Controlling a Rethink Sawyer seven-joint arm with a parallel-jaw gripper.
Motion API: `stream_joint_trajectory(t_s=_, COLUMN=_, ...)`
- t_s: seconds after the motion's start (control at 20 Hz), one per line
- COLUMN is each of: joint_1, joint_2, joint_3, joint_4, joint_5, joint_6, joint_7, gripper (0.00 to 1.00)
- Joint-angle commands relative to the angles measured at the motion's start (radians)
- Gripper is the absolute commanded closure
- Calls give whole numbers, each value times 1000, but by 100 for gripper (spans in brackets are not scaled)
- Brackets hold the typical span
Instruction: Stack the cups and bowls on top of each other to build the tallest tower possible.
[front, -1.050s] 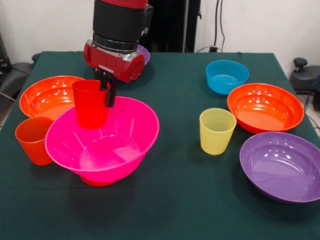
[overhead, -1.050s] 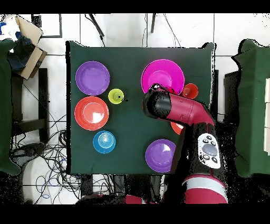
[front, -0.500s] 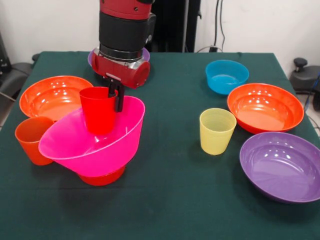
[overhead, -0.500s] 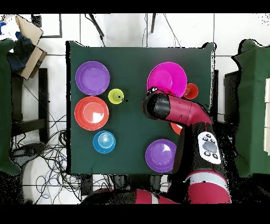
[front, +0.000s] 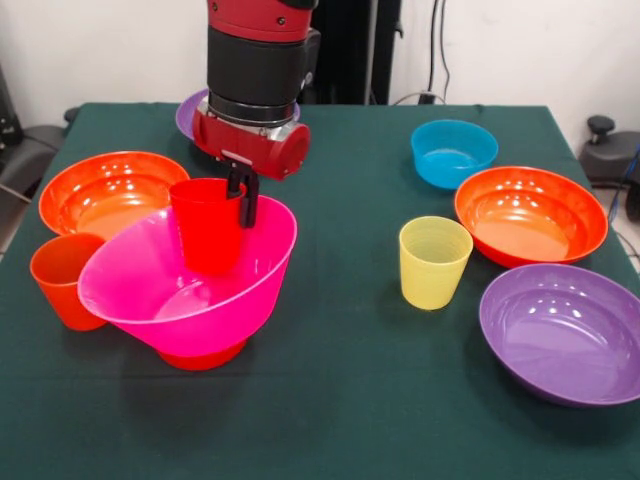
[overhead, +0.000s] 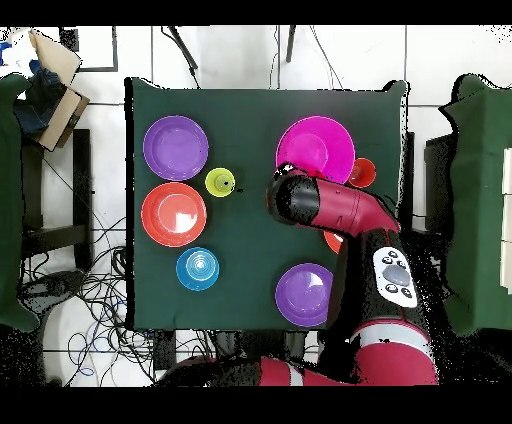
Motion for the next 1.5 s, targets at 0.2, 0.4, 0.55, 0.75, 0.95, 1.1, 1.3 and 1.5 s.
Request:
stream_joint_trajectory(t_s=0.2, joint_1=41, joint_2=-12, joint_3=63, joint_4=19, joint_5=-77, joint_6=120, joint_7=-52, gripper=100)
stream_joint_trajectory(t_s=0.4, joint_1=62, joint_2=-12, joint_3=39, joint_4=-5, joint_5=-72, joint_6=160, joint_7=-46, gripper=100)
stream_joint_trajectory(t_s=0.55, joint_1=73, joint_2=-16, joint_3=30, joint_4=-13, joint_5=-66, joint_6=182, joint_7=-44, gripper=100)
stream_joint_trajectory(t_s=0.75, joint_1=89, joint_2=-16, joint_3=17, joint_4=-27, joint_5=-64, joint_6=208, joint_7=-38, gripper=100)
stream_joint_trajectory(t_s=0.95, joint_1=100, joint_2=-21, joint_3=4, joint_4=-24, joint_5=-66, joint_6=211, joint_7=-29, gripper=100)
stream_joint_trajectory(t_s=1.1, joint_1=95, joint_2=-21, joint_3=7, joint_4=-24, joint_5=-66, joint_6=208, joint_7=-37, gripper=100)
stream_joint_trajectory(t_s=1.3, joint_1=89, joint_2=-20, joint_3=11, joint_4=-24, joint_5=-70, joint_6=199, joint_7=-43, gripper=100)
stream_joint_trajectory(t_s=1.5, joint_1=85, joint_2=-10, joint_3=6, joint_4=-44, joint_5=-80, joint_6=187, joint_7=-51, gripper=100)
